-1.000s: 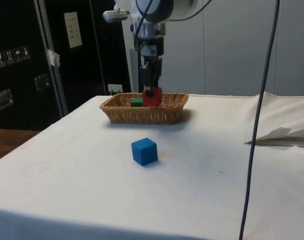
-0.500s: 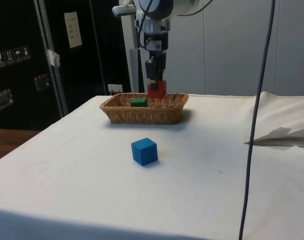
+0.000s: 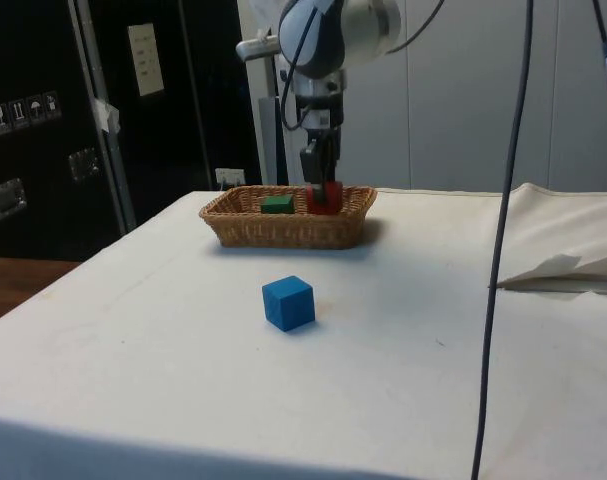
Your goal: Pick up exactly two blocks and place them into the basket.
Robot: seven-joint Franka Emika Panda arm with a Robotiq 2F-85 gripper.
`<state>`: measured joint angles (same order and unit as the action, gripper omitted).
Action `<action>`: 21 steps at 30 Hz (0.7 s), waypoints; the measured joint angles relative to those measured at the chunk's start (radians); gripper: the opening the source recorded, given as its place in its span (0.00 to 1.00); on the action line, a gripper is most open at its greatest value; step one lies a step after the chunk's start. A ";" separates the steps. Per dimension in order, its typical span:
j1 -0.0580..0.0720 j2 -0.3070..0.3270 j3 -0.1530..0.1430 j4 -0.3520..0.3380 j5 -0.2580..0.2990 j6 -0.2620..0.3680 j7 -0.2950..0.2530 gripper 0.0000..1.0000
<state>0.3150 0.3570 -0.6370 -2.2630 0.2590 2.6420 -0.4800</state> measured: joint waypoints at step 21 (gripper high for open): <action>0.000 0.048 0.001 0.010 0.020 0.011 -0.003 1.00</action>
<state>0.3150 0.4050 -0.6360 -2.2530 0.2790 2.6530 -0.4830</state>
